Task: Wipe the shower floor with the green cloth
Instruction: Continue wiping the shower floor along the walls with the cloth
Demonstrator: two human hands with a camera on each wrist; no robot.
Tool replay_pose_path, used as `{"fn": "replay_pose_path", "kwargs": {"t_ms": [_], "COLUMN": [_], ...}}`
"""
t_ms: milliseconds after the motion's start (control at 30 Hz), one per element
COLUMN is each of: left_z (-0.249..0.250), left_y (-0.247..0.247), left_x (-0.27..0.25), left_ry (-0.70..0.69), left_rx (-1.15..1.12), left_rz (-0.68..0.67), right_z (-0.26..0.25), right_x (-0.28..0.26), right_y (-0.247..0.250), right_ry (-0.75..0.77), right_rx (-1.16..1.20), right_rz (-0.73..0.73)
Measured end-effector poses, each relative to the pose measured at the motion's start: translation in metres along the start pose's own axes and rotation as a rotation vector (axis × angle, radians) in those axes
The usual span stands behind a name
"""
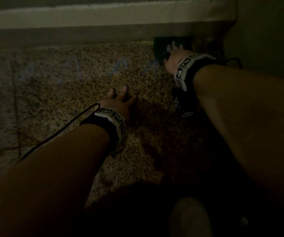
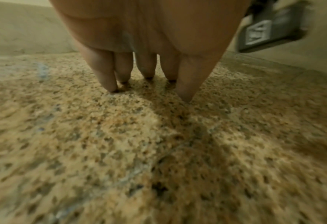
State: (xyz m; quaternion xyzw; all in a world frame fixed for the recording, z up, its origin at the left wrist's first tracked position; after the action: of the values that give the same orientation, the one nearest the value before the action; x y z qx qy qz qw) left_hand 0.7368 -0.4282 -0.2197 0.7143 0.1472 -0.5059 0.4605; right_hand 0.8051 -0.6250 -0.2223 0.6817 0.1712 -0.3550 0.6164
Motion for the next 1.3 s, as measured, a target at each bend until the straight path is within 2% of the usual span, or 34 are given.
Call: {"fn": "replay_pose_path", "kwargs": {"t_ms": [100,200,300,367,433,667,867,967,1133,1300], "left_z": [0.0,-0.001,0.001,-0.001,-0.003,-0.005,-0.006,-0.008,-0.014,-0.016], "left_y": [0.001,0.0,-0.001,-0.003,-0.004,-0.007,-0.002,-0.005,-0.012,-0.013], "left_x": [-0.003,-0.002,-0.003,-0.001,0.0,0.004,0.005,0.006,0.001,-0.001], "left_ry": [-0.011,0.003,0.0,-0.006,-0.008,-0.012,-0.02,-0.032,-0.072,-0.067], "left_rx": [-0.025,-0.033,-0.03,-0.024,-0.032,-0.05,-0.076,-0.055,-0.031,-0.056], "left_rz": [0.004,0.009,0.011,0.022,0.026,-0.002,-0.055,-0.038,-0.023,-0.049], "right_z": [0.0,0.004,0.009,0.015,0.018,-0.008,-0.042,-0.038,-0.024,-0.026], "right_x": [0.009,-0.004,-0.04,-0.061,-0.064,-0.019,0.011,-0.008,-0.073,-0.072], "right_y": [-0.001,-0.01,-0.035,-0.056,-0.064,-0.033,-0.008,-0.016,-0.063,-0.062], "right_ry": [-0.005,0.009,0.117,0.188,0.198,0.206,0.138,0.146,0.277,0.251], "right_rx": [-0.014,-0.057,-0.029,-0.041,-0.026,-0.078,-0.121,-0.133,-0.189,-0.159], "right_rz": [0.003,-0.024,-0.091,-0.08,-0.061,-0.026,0.022,-0.049,-0.13,-0.143]}}
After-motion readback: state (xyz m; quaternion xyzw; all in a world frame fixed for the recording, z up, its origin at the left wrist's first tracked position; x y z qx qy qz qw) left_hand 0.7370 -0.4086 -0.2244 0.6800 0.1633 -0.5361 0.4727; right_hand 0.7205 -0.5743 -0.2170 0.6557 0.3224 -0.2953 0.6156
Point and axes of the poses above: each hand's wrist, its own x-axis towards the middle knuckle, its own y-axis out of the back of the hand, z = x × y, the point moved 1 cm from there along x, towards the middle knuckle, and after that the axes turned 1 degree about z, right-handed, at the moved point
